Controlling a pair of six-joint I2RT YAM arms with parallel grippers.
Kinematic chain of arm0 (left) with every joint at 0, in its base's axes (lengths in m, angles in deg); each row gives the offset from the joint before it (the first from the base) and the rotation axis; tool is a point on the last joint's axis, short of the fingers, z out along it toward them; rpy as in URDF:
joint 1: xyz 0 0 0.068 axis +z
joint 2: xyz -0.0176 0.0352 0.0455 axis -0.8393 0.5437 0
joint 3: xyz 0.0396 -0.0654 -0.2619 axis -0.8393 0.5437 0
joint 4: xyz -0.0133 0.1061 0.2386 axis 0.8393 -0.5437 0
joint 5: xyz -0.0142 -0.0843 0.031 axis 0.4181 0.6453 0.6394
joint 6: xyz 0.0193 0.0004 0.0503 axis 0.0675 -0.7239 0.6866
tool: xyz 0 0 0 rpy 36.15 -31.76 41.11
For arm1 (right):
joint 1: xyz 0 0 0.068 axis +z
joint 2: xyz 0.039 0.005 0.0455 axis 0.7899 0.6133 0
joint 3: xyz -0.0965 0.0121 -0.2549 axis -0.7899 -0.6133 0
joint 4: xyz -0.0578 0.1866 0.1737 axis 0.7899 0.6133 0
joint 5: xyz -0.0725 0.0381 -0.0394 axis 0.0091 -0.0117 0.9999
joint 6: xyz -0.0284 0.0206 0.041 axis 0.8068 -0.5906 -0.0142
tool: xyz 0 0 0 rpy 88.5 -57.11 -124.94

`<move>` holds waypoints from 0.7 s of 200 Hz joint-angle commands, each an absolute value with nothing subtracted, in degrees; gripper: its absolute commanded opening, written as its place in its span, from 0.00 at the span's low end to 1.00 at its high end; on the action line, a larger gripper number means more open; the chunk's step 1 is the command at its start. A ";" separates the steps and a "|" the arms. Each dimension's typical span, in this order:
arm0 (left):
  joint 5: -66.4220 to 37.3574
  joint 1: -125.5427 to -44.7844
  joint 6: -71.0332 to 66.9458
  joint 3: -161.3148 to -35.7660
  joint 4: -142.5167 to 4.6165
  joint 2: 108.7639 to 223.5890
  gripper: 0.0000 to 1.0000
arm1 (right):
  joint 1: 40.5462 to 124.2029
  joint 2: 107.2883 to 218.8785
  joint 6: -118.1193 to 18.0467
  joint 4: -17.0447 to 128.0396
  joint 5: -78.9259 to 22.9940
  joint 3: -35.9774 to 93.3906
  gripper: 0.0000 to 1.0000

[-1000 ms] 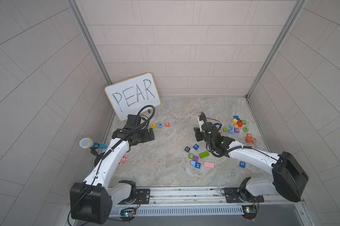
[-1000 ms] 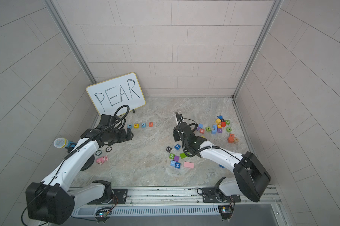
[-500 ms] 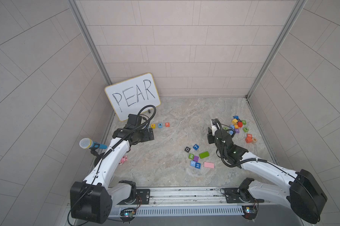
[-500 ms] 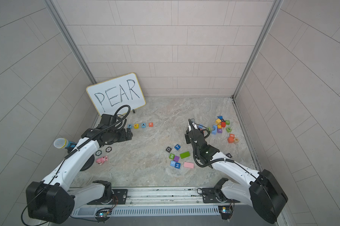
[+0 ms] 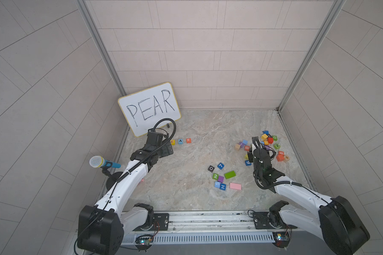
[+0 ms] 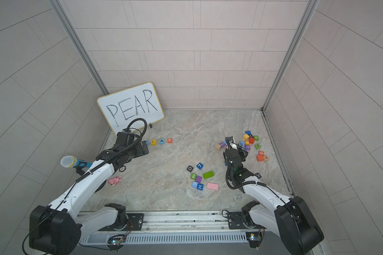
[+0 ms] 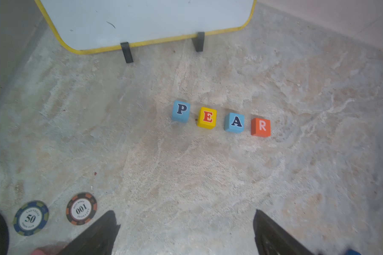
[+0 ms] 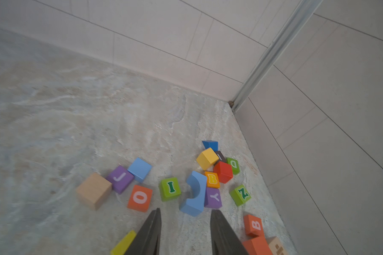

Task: Spell the uppercase word “pear” with letter blocks
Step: Reset both arms

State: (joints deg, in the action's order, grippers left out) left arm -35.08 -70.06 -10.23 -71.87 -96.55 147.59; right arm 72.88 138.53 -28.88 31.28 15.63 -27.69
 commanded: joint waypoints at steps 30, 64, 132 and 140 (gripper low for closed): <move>-45.62 -70.56 1.30 -65.28 -76.92 151.17 1.00 | 67.99 144.54 -24.44 18.32 7.25 -29.71 0.42; -47.24 -70.21 5.73 -57.73 -63.20 150.96 0.99 | 64.75 148.99 -27.33 12.72 3.99 -30.07 0.42; -47.15 -68.99 15.04 -55.34 -53.24 157.80 0.98 | 58.34 153.41 -29.87 7.35 -4.89 -29.85 0.44; -46.56 -68.19 14.96 -55.11 -52.18 158.63 0.97 | 57.49 154.23 -30.66 6.31 -5.84 -29.77 0.44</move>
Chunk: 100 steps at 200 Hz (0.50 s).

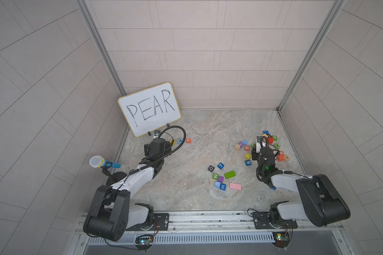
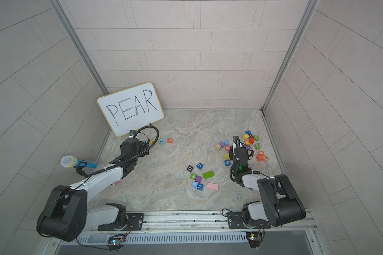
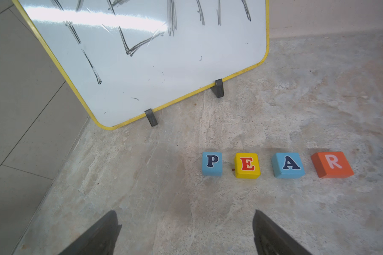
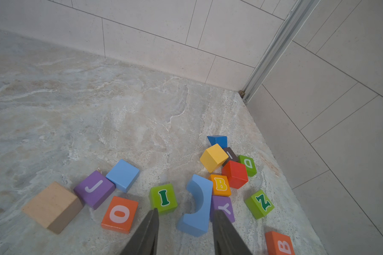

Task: Spell the uppercase word “pear” with letter blocks
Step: Reset both arms

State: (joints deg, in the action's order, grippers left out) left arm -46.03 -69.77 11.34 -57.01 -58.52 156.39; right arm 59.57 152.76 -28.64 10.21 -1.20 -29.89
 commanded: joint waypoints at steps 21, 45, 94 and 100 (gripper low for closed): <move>-44.02 -66.94 14.70 -53.56 -46.20 160.47 0.97 | 55.29 156.91 -32.87 3.16 -8.27 -29.92 0.44; -40.86 -66.16 15.80 -51.19 -37.63 162.60 0.97 | 54.57 159.95 -33.55 -0.49 -9.18 -30.18 0.44; -36.90 -64.19 18.94 -49.49 -31.55 164.54 0.97 | 54.46 165.54 -33.57 -7.50 -8.96 -30.92 0.43; -37.15 -64.18 19.02 -49.03 -30.35 164.92 0.97 | 54.46 165.14 -33.61 -6.46 -9.03 -30.62 0.43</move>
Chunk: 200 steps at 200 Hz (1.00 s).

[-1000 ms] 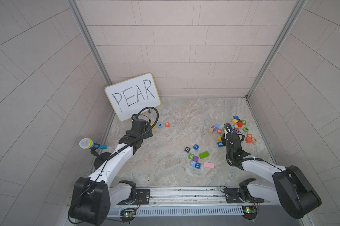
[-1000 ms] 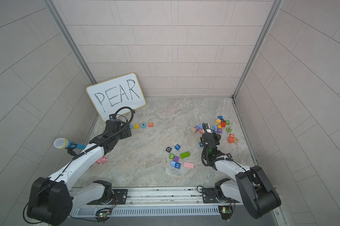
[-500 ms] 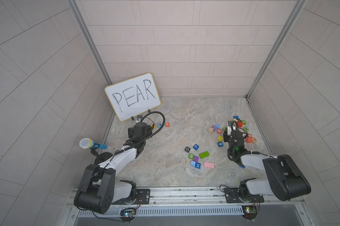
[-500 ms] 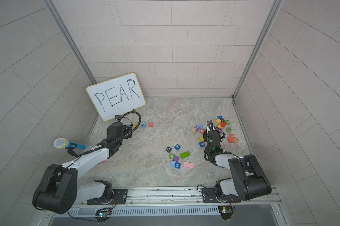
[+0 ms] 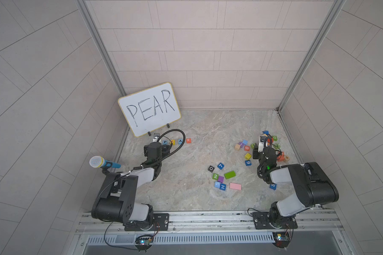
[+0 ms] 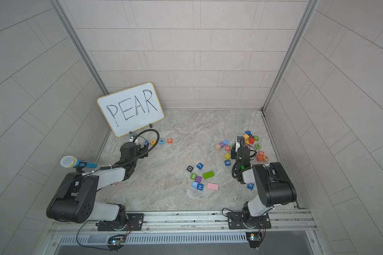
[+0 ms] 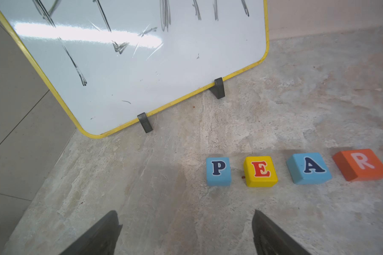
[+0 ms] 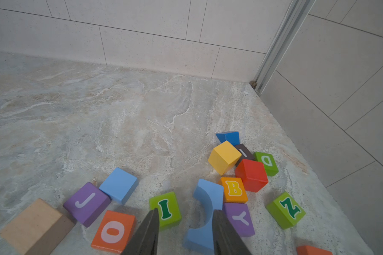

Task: Spell the uppercase word “pear” with letter blocks
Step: Reset both arms

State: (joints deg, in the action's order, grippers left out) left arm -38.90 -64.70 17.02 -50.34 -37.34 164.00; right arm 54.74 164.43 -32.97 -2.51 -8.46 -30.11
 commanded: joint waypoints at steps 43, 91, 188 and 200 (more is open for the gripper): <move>-39.84 -62.69 16.77 -47.67 -24.91 169.15 0.98 | 54.39 165.16 -33.30 -4.13 -9.82 -29.59 0.44; -38.60 -61.10 15.25 -48.50 -21.22 173.15 1.00 | 54.12 164.96 -33.26 2.10 -11.39 -26.54 0.98; -36.52 -59.09 13.68 -50.05 -22.60 174.71 1.00 | 53.93 165.00 -33.29 2.13 -11.52 -26.51 1.00; -36.52 -59.09 13.62 -50.05 -22.61 174.77 1.00 | 53.93 165.01 -33.34 2.13 -11.57 -26.51 1.00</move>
